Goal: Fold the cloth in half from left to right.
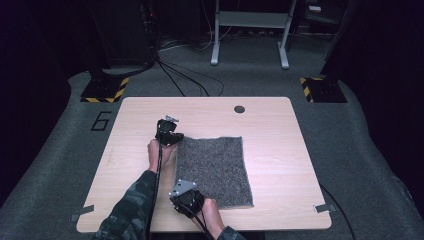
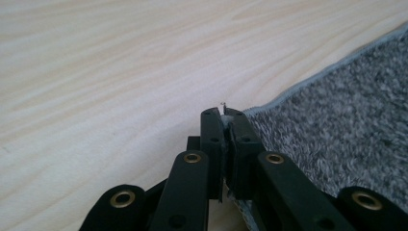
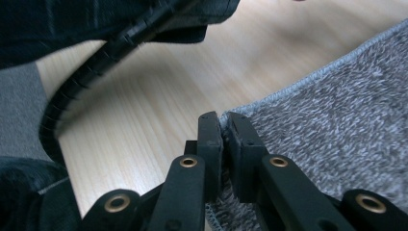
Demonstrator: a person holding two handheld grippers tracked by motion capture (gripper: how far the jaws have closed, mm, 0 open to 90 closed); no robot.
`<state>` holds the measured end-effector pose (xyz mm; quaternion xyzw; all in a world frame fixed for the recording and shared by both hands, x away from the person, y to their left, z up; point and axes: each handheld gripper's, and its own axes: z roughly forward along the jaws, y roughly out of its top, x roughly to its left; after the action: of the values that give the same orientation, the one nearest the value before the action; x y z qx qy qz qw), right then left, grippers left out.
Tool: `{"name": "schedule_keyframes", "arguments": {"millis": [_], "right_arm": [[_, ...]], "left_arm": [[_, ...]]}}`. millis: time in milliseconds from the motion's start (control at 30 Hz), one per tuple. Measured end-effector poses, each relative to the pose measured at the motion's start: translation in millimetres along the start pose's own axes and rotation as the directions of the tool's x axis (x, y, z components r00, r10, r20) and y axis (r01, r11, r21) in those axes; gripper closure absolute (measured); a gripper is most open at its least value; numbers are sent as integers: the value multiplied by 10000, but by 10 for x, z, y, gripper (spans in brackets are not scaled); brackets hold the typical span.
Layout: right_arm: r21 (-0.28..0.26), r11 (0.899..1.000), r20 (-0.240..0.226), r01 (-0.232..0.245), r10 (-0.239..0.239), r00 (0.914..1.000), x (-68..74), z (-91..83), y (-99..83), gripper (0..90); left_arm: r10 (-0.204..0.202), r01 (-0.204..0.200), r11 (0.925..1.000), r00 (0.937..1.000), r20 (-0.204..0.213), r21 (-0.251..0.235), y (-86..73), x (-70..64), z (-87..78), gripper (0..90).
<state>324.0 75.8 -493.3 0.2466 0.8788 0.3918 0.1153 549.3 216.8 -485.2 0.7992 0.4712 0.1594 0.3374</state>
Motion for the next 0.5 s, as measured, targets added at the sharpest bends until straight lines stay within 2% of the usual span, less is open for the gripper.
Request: {"name": "schedule_keyframes", "arguments": {"millis": [200,300,333,367,500], "right_arm": [[-729,9970,-122,-277,269,9996,-10,-129,117,853],[-804,9964,-159,-259,247,9996,-9,-169,150,854],[-1072,9937,-56,-319,315,9995,5,-212,178,855],[-1072,9937,-56,-319,315,9995,5,-212,178,855],[-1462,9887,-20,-323,323,9995,1,-309,233,856]], "left_arm": [[177,-178,9998,9998,-115,-60,150,0,-138,864],[227,-229,9997,9996,-166,-120,194,-7,-181,864],[249,-251,9996,9996,-167,-134,218,-7,-205,864],[261,-265,9995,9995,-199,-153,242,-6,-229,864],[561,-564,9984,9972,-496,-31,316,-21,-308,863]]}}
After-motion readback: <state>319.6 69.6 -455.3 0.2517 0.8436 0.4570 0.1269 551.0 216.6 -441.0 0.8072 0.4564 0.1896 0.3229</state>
